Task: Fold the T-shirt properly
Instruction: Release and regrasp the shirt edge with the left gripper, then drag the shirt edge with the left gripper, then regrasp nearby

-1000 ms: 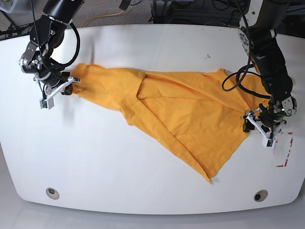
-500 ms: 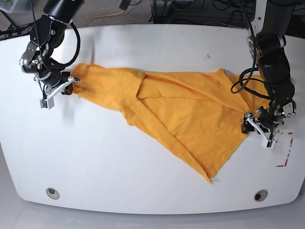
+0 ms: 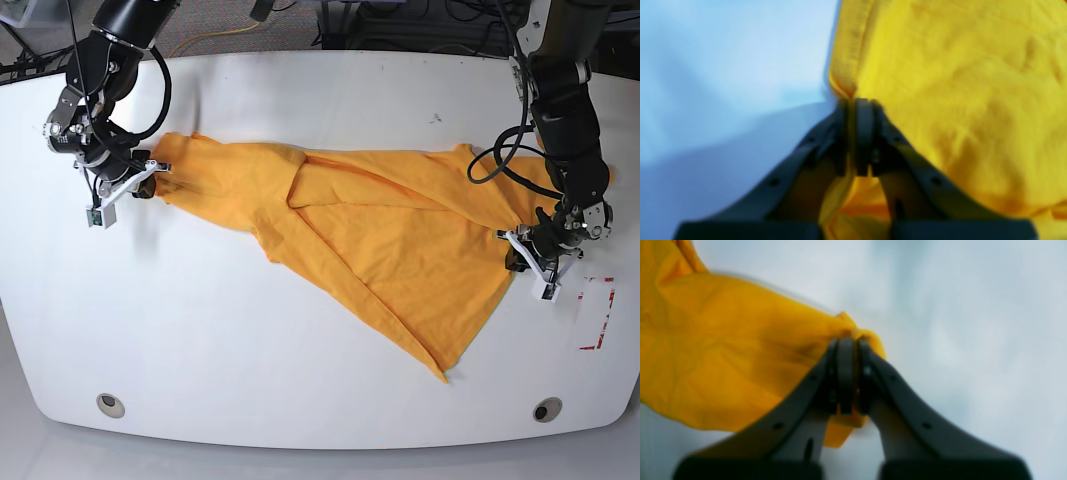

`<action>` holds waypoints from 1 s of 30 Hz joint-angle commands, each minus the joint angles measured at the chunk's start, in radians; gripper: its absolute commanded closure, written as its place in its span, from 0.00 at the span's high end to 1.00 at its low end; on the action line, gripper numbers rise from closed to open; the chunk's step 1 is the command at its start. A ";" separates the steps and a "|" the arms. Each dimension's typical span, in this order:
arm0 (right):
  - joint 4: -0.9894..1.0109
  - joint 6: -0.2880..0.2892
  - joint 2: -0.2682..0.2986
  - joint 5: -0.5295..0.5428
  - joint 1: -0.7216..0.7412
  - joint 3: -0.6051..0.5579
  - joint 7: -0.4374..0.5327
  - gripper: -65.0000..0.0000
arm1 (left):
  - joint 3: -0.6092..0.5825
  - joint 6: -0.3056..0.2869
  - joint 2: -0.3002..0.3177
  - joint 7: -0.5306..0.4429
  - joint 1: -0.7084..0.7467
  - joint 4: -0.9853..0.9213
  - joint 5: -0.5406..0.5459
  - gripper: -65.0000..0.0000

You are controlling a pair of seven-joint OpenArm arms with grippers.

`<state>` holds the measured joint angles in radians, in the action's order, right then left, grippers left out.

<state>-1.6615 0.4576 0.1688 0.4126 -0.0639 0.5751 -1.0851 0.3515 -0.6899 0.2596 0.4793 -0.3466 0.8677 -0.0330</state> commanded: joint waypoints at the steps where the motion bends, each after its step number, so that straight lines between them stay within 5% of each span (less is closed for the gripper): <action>1: -0.019 0.007 0.013 0.012 0.014 0.003 0.015 0.00 | -0.004 -0.008 0.005 0.065 0.022 0.051 -0.041 0.00; 10: -0.019 0.007 0.013 0.012 0.014 0.001 0.015 0.00 | 0.005 -0.008 0.004 0.187 0.215 0.356 -0.041 0.00; 20: -0.019 0.007 0.013 0.012 0.011 0.001 0.015 0.00 | 0.148 -0.008 -0.026 0.287 0.515 0.729 -0.041 0.00; 30: -0.019 0.007 0.013 0.012 0.014 0.001 0.015 0.00 | 0.275 -0.008 -0.081 0.316 0.608 0.833 -0.048 0.01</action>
<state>-1.6615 0.4614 0.1638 0.4179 -0.0654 0.5701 -1.0859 0.6144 -0.7048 0.1646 0.7948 0.2676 1.6798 -0.0711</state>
